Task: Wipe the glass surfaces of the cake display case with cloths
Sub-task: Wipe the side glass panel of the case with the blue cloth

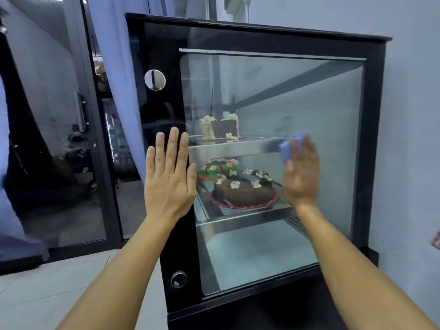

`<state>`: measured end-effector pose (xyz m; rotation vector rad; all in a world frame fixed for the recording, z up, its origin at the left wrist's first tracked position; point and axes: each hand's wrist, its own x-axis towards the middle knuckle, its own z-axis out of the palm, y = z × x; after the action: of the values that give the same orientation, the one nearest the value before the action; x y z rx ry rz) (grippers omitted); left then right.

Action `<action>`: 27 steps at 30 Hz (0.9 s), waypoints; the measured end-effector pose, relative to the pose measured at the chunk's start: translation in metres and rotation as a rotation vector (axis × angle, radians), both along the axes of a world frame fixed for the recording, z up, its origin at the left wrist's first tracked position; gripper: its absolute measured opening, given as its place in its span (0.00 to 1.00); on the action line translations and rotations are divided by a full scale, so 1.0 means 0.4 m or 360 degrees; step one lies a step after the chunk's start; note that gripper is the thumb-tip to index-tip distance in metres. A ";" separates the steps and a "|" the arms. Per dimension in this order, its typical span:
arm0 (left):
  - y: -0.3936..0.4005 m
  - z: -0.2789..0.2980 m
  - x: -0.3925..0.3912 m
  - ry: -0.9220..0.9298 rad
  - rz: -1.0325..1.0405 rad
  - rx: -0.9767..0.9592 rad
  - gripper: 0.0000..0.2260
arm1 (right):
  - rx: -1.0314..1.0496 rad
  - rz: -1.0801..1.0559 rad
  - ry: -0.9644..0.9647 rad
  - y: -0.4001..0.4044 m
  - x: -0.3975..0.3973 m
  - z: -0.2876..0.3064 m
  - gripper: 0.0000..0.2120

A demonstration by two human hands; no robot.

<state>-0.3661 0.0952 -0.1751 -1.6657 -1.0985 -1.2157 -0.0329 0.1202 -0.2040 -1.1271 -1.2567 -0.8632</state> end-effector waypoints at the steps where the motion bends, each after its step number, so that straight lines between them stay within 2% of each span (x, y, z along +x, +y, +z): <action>1: 0.000 -0.018 0.004 -0.0017 0.0017 0.0001 0.29 | 0.0020 0.0041 0.0368 -0.004 0.017 -0.052 0.26; 3: 0.002 -0.044 0.010 -0.0036 0.0037 0.0002 0.28 | -0.0023 0.0119 0.1078 -0.017 -0.044 -0.189 0.26; 4: 0.004 -0.049 0.014 -0.0043 0.0045 0.0013 0.28 | -0.0040 0.0120 0.1267 -0.023 -0.114 -0.261 0.26; 5: 0.006 -0.050 0.014 -0.0046 0.0059 0.0024 0.28 | -0.0053 0.0109 0.1304 -0.030 -0.206 -0.322 0.26; 6: 0.009 -0.048 0.012 -0.0044 0.0071 0.0032 0.28 | -0.0071 0.0111 0.1182 -0.042 -0.311 -0.357 0.26; 8: 0.011 -0.049 0.006 -0.0032 0.0079 0.0064 0.28 | -0.0180 0.0153 0.0412 -0.060 -0.474 -0.369 0.26; 10: 0.015 -0.051 0.005 -0.0018 0.0072 0.0108 0.28 | -0.0182 0.0192 -0.0315 -0.052 -0.471 -0.271 0.26; 11: 0.016 -0.053 0.007 -0.0034 0.0077 0.0118 0.28 | -0.0154 0.0199 -0.0486 -0.045 -0.417 -0.203 0.26; 13: 0.018 -0.055 0.012 -0.0074 0.0085 0.0123 0.27 | -0.0081 0.0144 -0.0506 -0.026 -0.241 -0.085 0.26; 16: 0.022 -0.060 0.017 -0.0071 0.0106 0.0129 0.28 | -0.0051 -0.0024 -0.0141 -0.008 0.058 -0.028 0.25; 17: 0.023 -0.059 0.017 -0.0066 0.0107 0.0136 0.28 | -0.0075 0.0028 0.0118 -0.017 0.121 -0.044 0.26; 18: 0.024 -0.059 0.017 -0.0058 0.0109 0.0136 0.28 | -0.0079 0.0119 0.0551 -0.024 0.140 -0.079 0.27; 19: 0.025 -0.062 0.017 -0.0059 0.0121 0.0138 0.28 | -0.0088 0.0189 0.1075 -0.026 0.106 -0.120 0.28; 20: 0.026 -0.066 0.021 -0.0070 0.0138 0.0145 0.28 | -0.0104 0.0194 0.1468 -0.033 0.032 -0.159 0.30; 21: 0.026 -0.068 0.028 -0.0085 0.0150 0.0149 0.27 | -0.0117 0.0149 0.1618 -0.046 -0.064 -0.198 0.31; 22: 0.027 -0.069 0.032 -0.0097 0.0153 0.0148 0.27 | -0.0134 0.0120 0.1524 -0.057 -0.177 -0.225 0.31; 23: 0.027 -0.069 0.033 -0.0100 0.0156 0.0148 0.27 | -0.0185 0.0105 0.1187 -0.066 -0.287 -0.242 0.30; 25: 0.027 -0.073 0.026 -0.0076 0.0147 0.0153 0.27 | -0.0267 0.0152 0.0199 -0.068 -0.402 -0.239 0.27; 27: 0.027 -0.073 0.021 -0.0056 0.0133 0.0151 0.27 | -0.0152 0.0200 -0.0627 -0.045 -0.313 -0.127 0.25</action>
<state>-0.3576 0.1060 -0.2044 -1.5179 -1.1037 -1.2286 -0.1581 0.1024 -0.2550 -0.9671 -1.6892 -0.9676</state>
